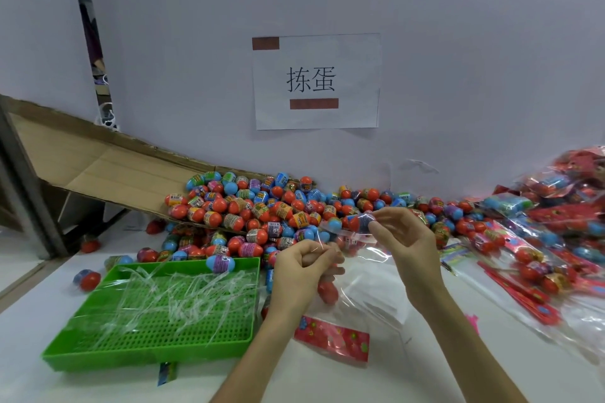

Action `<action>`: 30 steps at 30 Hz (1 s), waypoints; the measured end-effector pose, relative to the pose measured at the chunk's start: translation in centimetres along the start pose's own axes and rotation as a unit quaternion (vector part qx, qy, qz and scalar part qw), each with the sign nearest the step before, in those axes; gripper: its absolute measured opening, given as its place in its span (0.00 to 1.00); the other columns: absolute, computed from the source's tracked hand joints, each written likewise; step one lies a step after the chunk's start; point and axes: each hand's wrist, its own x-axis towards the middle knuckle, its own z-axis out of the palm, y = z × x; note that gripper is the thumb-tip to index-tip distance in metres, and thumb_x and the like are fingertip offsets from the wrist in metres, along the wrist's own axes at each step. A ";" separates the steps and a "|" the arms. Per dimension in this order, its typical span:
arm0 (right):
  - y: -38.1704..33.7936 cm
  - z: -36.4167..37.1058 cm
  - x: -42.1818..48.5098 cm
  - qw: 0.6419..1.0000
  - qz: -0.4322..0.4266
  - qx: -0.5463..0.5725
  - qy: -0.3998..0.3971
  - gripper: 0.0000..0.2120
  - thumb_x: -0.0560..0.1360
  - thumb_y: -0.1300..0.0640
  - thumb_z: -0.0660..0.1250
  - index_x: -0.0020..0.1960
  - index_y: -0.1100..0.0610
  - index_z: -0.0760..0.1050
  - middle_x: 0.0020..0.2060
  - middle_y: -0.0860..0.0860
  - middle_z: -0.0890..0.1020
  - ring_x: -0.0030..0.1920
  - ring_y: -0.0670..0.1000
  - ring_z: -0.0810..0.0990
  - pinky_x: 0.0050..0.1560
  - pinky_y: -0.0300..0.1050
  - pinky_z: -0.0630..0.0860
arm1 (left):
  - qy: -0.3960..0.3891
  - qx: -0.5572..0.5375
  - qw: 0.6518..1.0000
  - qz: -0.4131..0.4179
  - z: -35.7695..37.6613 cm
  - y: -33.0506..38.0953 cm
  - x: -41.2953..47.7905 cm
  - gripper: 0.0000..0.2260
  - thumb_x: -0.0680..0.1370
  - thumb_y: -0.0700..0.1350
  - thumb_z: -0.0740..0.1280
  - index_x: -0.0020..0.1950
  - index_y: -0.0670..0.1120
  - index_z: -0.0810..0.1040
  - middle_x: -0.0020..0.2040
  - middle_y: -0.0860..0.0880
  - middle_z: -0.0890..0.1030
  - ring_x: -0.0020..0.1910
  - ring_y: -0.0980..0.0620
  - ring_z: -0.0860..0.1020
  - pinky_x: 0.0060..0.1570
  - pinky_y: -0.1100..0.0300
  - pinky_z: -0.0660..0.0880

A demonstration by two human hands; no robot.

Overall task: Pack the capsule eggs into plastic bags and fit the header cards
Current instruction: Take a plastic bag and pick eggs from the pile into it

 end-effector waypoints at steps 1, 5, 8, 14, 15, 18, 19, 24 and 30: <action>0.0 0.0 -0.1 1.000 0.002 0.009 -0.005 0.10 0.71 0.50 0.74 0.51 0.51 0.82 0.45 0.45 0.86 0.48 0.46 0.85 0.50 0.37 0.81 | 0.003 -0.003 1.000 -0.001 0.0 0.0 0.0 0.03 0.79 0.41 0.73 0.49 0.41 0.85 0.43 0.44 0.88 0.41 0.43 0.88 0.43 0.56 0.85; -0.2 0.1 -0.1 1.000 0.012 -0.021 -0.008 0.10 0.71 0.49 0.74 0.51 0.50 0.83 0.46 0.45 0.86 0.50 0.48 0.85 0.55 0.48 0.81 | 0.003 0.009 1.000 0.003 -0.1 -0.2 0.1 0.04 0.79 0.41 0.73 0.48 0.40 0.84 0.42 0.44 0.88 0.41 0.43 0.88 0.44 0.53 0.85; -0.6 -0.1 0.0 1.000 0.015 0.013 -0.016 0.05 0.72 0.48 0.77 0.48 0.44 0.84 0.47 0.45 0.86 0.51 0.46 0.84 0.51 0.41 0.81 | 0.002 0.018 1.000 0.006 0.0 -0.2 0.0 0.04 0.80 0.41 0.72 0.48 0.40 0.84 0.42 0.44 0.88 0.41 0.44 0.88 0.41 0.57 0.84; 0.0 0.1 -0.1 0.998 0.000 -0.050 -0.040 0.07 0.74 0.56 0.76 0.50 0.46 0.84 0.47 0.44 0.87 0.50 0.46 0.85 0.53 0.39 0.82 | -0.005 0.025 1.000 0.016 0.0 -0.2 0.0 0.04 0.80 0.40 0.72 0.48 0.40 0.83 0.43 0.44 0.88 0.41 0.44 0.88 0.41 0.58 0.83; 0.2 0.3 -0.2 0.997 -0.010 -0.069 -0.040 0.08 0.74 0.57 0.76 0.51 0.46 0.83 0.46 0.43 0.86 0.50 0.46 0.85 0.53 0.39 0.81 | -0.010 0.023 1.000 0.017 0.0 -0.3 0.0 0.03 0.80 0.40 0.72 0.49 0.40 0.83 0.43 0.44 0.88 0.41 0.44 0.88 0.42 0.58 0.84; 0.5 0.5 -0.2 0.996 -0.016 -0.085 -0.037 0.08 0.75 0.58 0.75 0.50 0.46 0.82 0.46 0.41 0.86 0.49 0.44 0.85 0.52 0.37 0.81 | -0.025 0.024 0.999 0.020 0.1 -0.3 0.0 0.03 0.80 0.40 0.72 0.49 0.40 0.83 0.45 0.45 0.88 0.43 0.43 0.88 0.44 0.56 0.84; 0.6 0.5 -0.1 0.995 -0.011 -0.089 -0.038 0.08 0.75 0.58 0.75 0.50 0.46 0.82 0.46 0.40 0.86 0.48 0.43 0.85 0.52 0.37 0.81 | -0.026 0.027 0.999 0.022 0.1 -0.3 0.0 0.03 0.80 0.40 0.72 0.49 0.40 0.83 0.45 0.45 0.88 0.43 0.43 0.88 0.44 0.56 0.84; 0.6 0.2 -0.1 0.987 0.013 -0.143 -0.073 0.05 0.76 0.56 0.75 0.51 0.50 0.83 0.45 0.44 0.86 0.49 0.44 0.84 0.54 0.42 0.79 | -0.015 0.047 0.998 0.037 0.0 -0.4 0.0 0.02 0.80 0.40 0.72 0.49 0.42 0.83 0.43 0.45 0.88 0.41 0.45 0.88 0.41 0.58 0.83; 0.4 0.0 -0.2 0.972 0.016 -0.196 -0.128 0.04 0.79 0.55 0.71 0.53 0.49 0.82 0.47 0.43 0.85 0.50 0.39 0.81 0.54 0.34 0.76 | -0.006 0.059 0.998 0.028 0.0 -0.6 0.1 0.02 0.80 0.40 0.72 0.48 0.42 0.83 0.40 0.45 0.88 0.39 0.45 0.87 0.39 0.56 0.83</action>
